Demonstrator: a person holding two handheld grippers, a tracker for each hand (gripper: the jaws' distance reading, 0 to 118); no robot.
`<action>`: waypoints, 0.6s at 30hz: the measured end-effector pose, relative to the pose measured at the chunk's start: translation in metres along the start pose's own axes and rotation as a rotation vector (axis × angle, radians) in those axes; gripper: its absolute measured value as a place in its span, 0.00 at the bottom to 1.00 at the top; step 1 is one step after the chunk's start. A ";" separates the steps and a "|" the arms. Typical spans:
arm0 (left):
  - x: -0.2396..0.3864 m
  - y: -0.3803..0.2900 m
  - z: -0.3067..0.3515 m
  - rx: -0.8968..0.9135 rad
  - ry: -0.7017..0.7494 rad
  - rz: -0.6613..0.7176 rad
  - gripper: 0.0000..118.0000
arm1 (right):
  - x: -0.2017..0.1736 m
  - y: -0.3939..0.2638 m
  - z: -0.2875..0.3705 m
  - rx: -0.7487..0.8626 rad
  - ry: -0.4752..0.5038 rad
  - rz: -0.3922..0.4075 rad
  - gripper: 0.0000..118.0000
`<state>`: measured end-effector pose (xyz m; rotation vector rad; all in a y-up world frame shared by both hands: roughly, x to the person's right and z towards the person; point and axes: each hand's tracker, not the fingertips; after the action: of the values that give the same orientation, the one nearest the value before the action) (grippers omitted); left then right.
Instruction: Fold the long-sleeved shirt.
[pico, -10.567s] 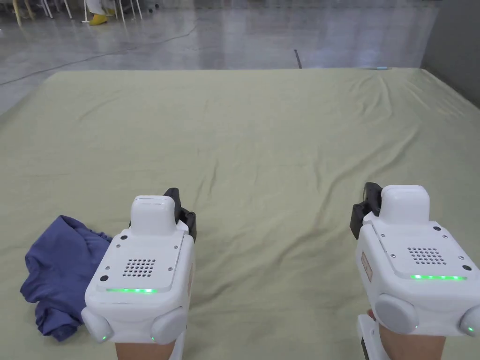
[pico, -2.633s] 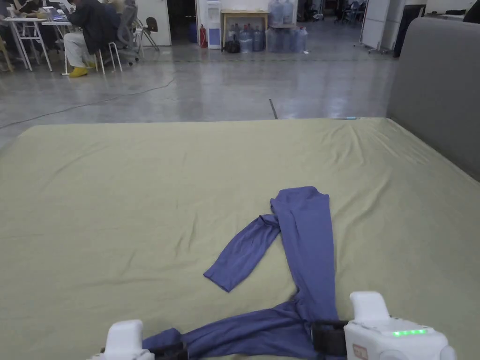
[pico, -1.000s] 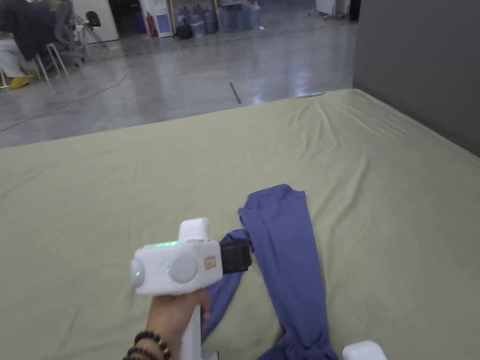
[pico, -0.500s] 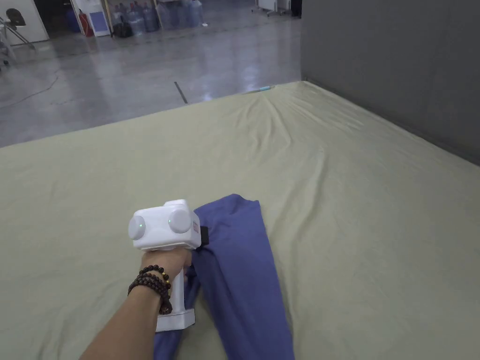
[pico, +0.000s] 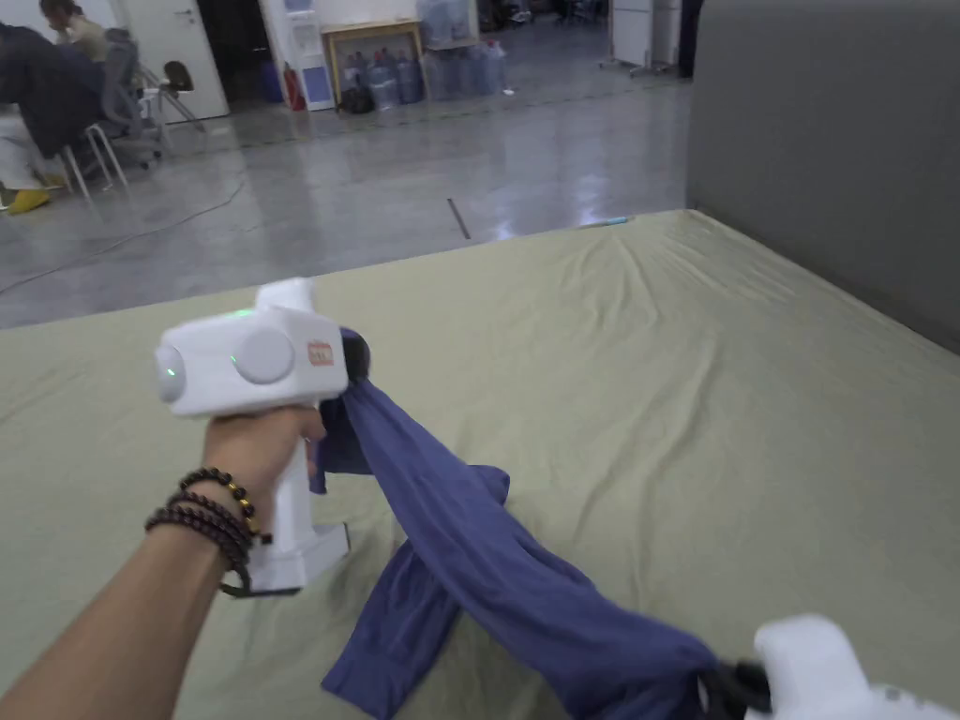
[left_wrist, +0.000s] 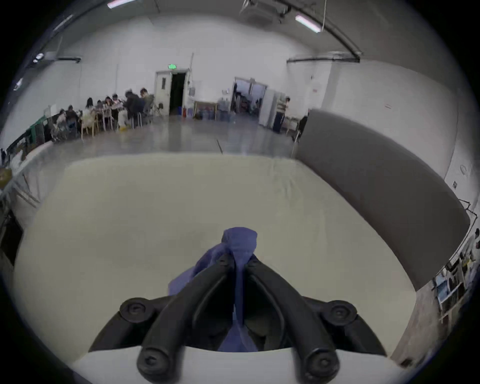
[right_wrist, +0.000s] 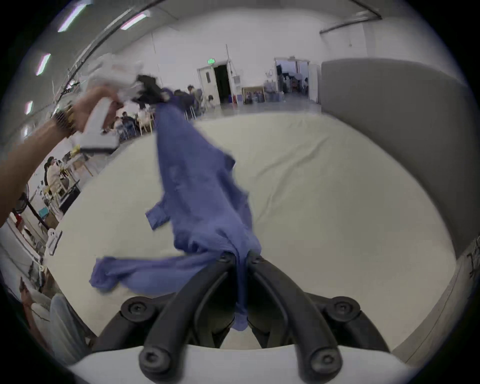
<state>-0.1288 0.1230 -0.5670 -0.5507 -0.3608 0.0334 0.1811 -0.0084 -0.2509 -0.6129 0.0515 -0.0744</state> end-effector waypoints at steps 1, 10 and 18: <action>-0.009 0.005 0.027 0.033 0.020 -0.003 0.02 | 0.001 0.017 0.005 0.031 -0.021 0.030 0.06; -0.079 0.056 0.179 0.246 0.081 0.143 0.02 | -0.011 0.206 0.011 0.272 -0.016 0.154 0.06; -0.108 0.127 0.213 0.367 0.129 0.154 0.02 | -0.036 0.378 -0.008 0.354 0.016 0.148 0.06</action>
<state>-0.2950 0.3253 -0.4990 -0.2148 -0.1794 0.2074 0.1650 0.2986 -0.4739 -0.2531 0.0968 0.0551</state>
